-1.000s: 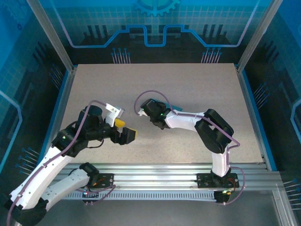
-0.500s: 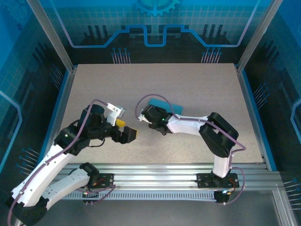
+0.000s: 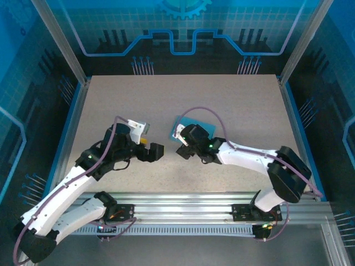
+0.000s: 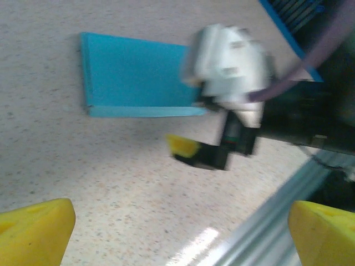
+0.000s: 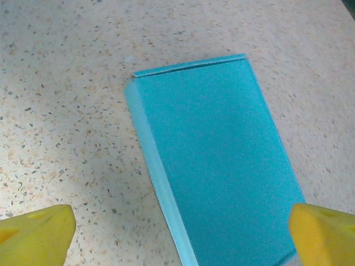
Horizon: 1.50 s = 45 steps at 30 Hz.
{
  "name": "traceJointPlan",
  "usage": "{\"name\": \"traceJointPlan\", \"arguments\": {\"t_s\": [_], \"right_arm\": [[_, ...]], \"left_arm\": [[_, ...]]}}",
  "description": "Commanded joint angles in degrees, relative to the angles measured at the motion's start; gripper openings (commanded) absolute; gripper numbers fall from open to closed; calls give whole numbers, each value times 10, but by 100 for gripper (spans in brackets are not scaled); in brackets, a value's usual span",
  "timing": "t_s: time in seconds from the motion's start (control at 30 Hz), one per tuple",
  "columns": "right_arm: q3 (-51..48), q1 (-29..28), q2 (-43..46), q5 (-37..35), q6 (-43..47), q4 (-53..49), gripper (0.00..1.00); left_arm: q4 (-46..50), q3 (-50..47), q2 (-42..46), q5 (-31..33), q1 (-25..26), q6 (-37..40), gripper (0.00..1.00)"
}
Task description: Fold the paper box
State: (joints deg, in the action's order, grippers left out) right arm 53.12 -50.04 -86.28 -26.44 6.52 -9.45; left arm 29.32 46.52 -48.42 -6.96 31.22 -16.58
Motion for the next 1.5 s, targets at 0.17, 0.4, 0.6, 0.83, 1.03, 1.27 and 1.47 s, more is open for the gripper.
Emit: {"name": "traceJointPlan", "arguments": {"t_s": [0.17,0.4,0.6,0.83,1.03,1.27,1.47], "right_arm": [[-117,119,155,64,-156,54,100],[-213,261,265,129,-184,119,100],[-288,348,315,149,-153,206,100],[-321,446,326,167,-169,270,100],[-343,469,264,140,-123,358,100],[-345,470,155,127,-98,468,100],[-349,473,115,132,-89,549,100]], "left_arm": [[-126,-57,-40,180,-11,20,99],[-190,-75,-93,234,-38,50,99],[-284,-138,-89,267,-72,112,99],[-365,-169,-119,289,-130,145,99],[-473,-190,-205,273,-167,175,99],[-659,-228,-295,227,-187,208,99],[-690,-222,-320,207,-206,237,99]]}}
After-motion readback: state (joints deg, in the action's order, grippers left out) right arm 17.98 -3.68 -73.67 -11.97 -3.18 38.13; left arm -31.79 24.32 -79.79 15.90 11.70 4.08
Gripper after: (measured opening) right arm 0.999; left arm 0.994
